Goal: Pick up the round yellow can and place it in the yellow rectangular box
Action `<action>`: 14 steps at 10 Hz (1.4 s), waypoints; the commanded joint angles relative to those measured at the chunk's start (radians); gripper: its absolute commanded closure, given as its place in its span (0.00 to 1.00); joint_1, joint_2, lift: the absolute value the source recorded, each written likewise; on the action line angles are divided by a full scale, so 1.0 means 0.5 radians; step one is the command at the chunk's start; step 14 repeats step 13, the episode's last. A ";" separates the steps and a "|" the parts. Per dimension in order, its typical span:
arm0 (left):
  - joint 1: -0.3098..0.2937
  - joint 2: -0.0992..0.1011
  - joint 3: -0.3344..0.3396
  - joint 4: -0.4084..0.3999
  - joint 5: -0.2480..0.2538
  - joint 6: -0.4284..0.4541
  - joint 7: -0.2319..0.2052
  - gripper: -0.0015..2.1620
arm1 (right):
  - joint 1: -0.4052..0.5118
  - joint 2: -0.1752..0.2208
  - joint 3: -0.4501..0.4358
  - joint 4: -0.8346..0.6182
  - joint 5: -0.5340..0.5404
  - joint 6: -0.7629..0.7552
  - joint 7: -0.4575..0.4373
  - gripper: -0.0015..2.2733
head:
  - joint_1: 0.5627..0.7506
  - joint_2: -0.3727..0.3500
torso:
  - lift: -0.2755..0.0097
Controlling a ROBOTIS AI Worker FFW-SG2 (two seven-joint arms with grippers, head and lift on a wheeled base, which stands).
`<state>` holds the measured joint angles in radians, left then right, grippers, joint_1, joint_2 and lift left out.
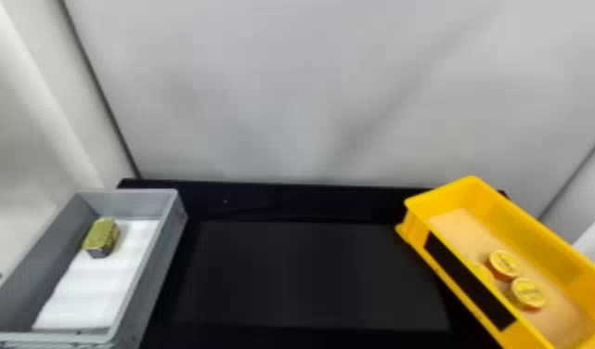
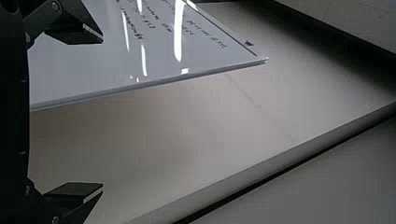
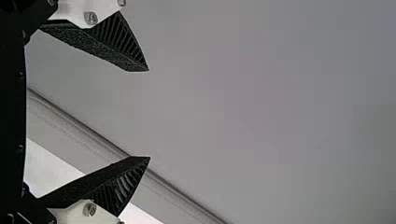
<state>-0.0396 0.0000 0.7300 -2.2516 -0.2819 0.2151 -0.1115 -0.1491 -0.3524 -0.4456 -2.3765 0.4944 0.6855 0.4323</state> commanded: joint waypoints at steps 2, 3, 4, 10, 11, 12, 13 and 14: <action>0.006 -0.005 0.084 -0.040 0.002 0.006 0.005 0.07 | 0.025 0.018 -0.032 -0.021 -0.157 -0.094 -0.180 0.06 | 0.66 0.53 | 0.77; 0.009 -0.005 0.105 -0.053 0.002 0.003 0.005 0.07 | 0.044 0.039 -0.032 -0.021 -0.163 -0.109 -0.248 0.06 | 0.66 0.53 | 0.77; 0.015 -0.005 0.139 -0.068 0.002 0.003 0.005 0.07 | 0.047 0.058 -0.029 -0.021 -0.182 -0.103 -0.284 0.06 | 0.66 0.53 | 0.77; 0.030 -0.005 0.262 -0.111 0.011 -0.001 0.005 0.07 | 0.068 0.104 -0.008 -0.024 -0.182 -0.103 -0.484 0.06 | 0.66 0.53 | 0.77; 0.033 -0.005 0.262 -0.111 0.011 -0.001 0.005 0.07 | 0.056 0.110 0.011 -0.024 -0.182 -0.057 -0.484 0.06 | 0.66 0.53 | 0.77; 0.039 -0.005 0.274 -0.120 0.011 -0.001 0.008 0.07 | 0.031 0.119 0.051 -0.027 -0.175 0.010 -0.509 0.06 | 0.66 0.53 | 0.77; 0.042 -0.005 0.299 -0.132 0.015 -0.001 0.005 0.07 | 0.001 0.119 0.133 -0.024 -0.074 0.069 -0.542 0.06 | 0.66 0.53 | 0.77; 0.042 -0.005 0.299 -0.132 0.015 -0.001 0.005 0.07 | 0.001 0.119 0.133 -0.024 -0.074 0.069 -0.542 0.06 | 0.66 0.53 | 0.77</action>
